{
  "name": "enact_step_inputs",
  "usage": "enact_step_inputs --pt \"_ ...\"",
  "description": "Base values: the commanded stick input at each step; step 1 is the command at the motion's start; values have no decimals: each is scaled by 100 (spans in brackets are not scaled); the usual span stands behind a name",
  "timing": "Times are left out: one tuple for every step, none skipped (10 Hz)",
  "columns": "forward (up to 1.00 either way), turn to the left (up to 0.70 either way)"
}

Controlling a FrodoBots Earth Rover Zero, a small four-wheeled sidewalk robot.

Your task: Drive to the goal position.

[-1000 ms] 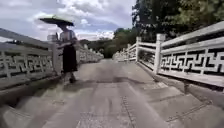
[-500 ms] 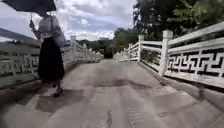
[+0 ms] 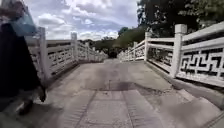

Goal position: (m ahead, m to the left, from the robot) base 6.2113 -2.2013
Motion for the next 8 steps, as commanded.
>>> enact_step_inputs --pt "70 0" --pt "70 0" --pt "70 0" --pt "70 0" --pt "70 0" --pt "70 0" --pt "70 0" --pt "70 0"
